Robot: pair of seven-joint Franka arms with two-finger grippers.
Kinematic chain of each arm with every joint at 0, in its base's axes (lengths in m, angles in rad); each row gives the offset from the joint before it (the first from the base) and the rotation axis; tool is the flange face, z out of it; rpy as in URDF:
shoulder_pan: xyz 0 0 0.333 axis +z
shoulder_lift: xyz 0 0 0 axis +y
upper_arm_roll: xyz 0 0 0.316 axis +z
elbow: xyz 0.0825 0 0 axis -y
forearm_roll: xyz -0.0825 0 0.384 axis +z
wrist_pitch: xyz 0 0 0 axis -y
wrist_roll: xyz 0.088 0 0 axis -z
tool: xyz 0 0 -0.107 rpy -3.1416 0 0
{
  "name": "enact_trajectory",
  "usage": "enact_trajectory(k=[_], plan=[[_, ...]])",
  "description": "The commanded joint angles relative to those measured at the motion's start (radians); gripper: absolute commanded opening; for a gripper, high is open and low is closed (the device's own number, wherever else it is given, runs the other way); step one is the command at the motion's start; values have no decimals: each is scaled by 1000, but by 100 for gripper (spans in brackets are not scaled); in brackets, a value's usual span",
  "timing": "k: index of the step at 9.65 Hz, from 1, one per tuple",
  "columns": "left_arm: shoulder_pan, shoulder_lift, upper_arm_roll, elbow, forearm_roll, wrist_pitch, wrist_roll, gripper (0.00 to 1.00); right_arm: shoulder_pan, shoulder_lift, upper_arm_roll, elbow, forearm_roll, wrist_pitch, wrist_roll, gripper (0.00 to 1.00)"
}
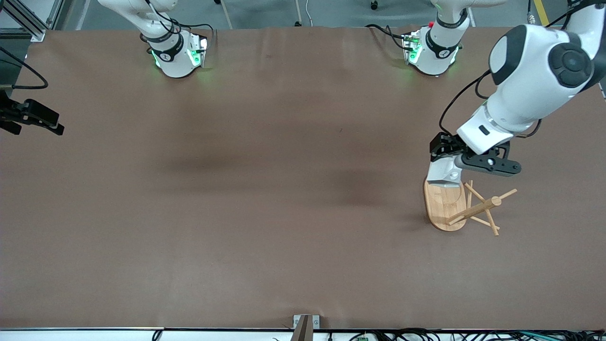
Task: Hang cup on rack
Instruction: 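Move the cup with the left gripper over the wooden rack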
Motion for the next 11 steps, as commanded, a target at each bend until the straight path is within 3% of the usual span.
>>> enact_trajectory(k=[1, 5, 11], plan=[[-46, -30, 82, -117, -45, 56, 159, 1, -16, -27, 13, -18, -15, 3, 5, 100], [-58, -9, 154, -177, -130, 132, 420, 1, 10, -36, -65, -20, -5, -15, -77, 100], [-60, 43, 165, -112, -165, 137, 503, 1, 7, -52, -64, -15, -3, -14, -64, 100]])
